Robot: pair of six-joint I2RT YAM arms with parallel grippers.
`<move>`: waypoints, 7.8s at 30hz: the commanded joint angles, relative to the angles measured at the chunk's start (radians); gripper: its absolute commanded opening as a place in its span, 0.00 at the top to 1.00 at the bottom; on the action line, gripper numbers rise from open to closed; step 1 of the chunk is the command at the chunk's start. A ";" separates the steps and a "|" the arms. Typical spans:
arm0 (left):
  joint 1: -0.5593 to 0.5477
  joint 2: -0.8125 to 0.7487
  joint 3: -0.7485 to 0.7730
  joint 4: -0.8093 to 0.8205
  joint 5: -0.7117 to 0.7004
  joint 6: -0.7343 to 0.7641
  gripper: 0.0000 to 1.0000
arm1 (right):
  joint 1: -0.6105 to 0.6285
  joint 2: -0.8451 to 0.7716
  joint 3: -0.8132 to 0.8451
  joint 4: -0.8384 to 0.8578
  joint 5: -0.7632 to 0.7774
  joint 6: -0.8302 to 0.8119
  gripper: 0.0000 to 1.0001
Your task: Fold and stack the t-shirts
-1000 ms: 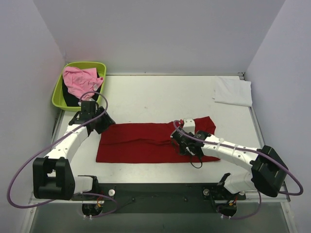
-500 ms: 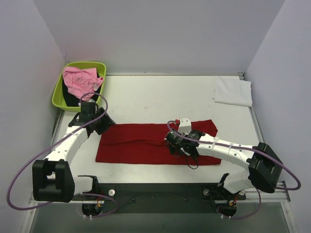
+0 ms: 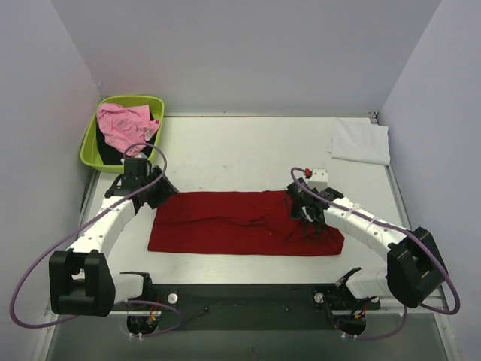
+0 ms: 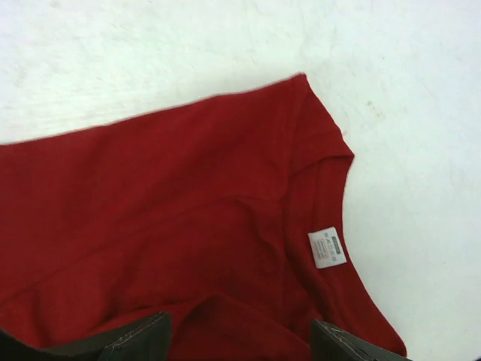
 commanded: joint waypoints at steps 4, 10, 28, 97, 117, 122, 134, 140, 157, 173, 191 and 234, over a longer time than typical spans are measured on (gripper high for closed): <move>0.006 -0.023 0.027 0.013 0.019 0.019 0.40 | -0.049 -0.024 -0.061 0.035 -0.046 -0.035 0.30; 0.006 -0.014 0.016 0.025 0.018 0.016 0.40 | -0.070 0.001 -0.071 0.064 -0.066 -0.025 0.32; 0.007 0.003 0.024 0.019 0.010 0.026 0.40 | -0.078 0.120 -0.019 0.147 -0.157 0.036 0.35; 0.012 -0.073 -0.039 0.041 0.073 0.026 0.40 | 0.505 0.166 0.193 -0.163 0.020 0.272 0.46; 0.027 -0.083 -0.035 0.024 0.065 0.046 0.40 | 0.470 0.288 0.167 -0.097 0.017 0.242 0.60; 0.032 -0.080 -0.044 0.027 0.067 0.048 0.40 | 0.442 0.281 0.149 -0.082 0.014 0.231 0.61; 0.036 -0.072 -0.048 0.039 0.068 0.048 0.40 | 0.425 0.281 0.093 -0.045 -0.006 0.243 0.76; 0.036 -0.067 -0.052 0.042 0.067 0.046 0.40 | 0.423 0.277 0.110 -0.046 -0.008 0.237 1.00; 0.036 -0.063 -0.056 0.055 0.073 0.043 0.40 | 0.442 0.214 0.146 -0.031 -0.065 0.229 1.00; 0.038 -0.061 -0.051 0.050 0.077 0.048 0.40 | 0.460 0.217 0.146 0.024 -0.121 0.202 0.61; 0.032 0.045 0.025 0.018 0.047 0.080 0.40 | 0.439 0.327 0.408 0.024 -0.086 0.079 0.20; 0.064 0.071 0.053 -0.056 0.039 0.118 0.40 | 0.437 0.691 0.561 0.130 -0.180 -0.030 0.24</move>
